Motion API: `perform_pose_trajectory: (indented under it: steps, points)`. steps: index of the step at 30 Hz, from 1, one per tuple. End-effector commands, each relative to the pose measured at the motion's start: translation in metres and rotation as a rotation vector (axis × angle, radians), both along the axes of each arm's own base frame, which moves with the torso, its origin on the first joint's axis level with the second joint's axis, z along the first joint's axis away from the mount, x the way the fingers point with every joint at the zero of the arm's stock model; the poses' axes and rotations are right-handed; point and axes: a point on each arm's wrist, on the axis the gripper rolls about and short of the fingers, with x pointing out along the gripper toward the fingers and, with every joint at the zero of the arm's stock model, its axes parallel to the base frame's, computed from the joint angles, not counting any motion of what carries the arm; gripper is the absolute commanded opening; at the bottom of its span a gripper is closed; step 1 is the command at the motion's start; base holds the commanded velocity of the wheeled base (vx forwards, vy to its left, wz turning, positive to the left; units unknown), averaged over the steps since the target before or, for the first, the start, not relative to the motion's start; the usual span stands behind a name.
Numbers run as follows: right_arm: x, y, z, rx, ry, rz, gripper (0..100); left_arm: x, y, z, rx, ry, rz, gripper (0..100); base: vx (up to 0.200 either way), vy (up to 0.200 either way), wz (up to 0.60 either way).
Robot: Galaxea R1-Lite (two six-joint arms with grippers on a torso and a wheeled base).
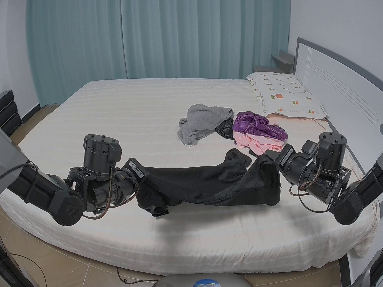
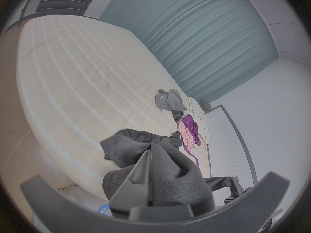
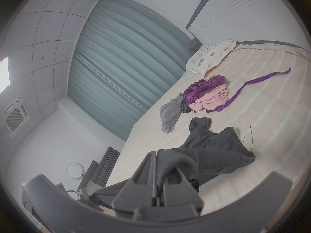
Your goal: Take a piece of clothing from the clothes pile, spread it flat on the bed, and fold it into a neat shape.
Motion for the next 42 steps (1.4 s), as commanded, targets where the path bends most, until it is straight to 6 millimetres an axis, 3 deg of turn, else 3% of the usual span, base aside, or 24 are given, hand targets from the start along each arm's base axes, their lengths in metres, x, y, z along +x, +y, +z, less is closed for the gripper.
perform_pose_trajectory:
  steps: [1,8,42]
  points:
    - [0.003,0.0,-0.002,-0.01,-0.001,-0.025,0,-0.001,0.0,0.002,-0.003,-0.005,0.0,0,0.0,0.2,0.0]
    - [0.007,0.001,-0.007,-0.053,-0.006,-0.054,0,-0.001,0.0,0.002,-0.004,-0.006,-0.002,0,0.0,0.2,0.0]
    - [0.007,0.006,0.006,-0.006,-0.081,-0.033,0,-0.006,0.003,0.014,-0.017,-0.037,0.0,0,0.0,0.2,0.0]
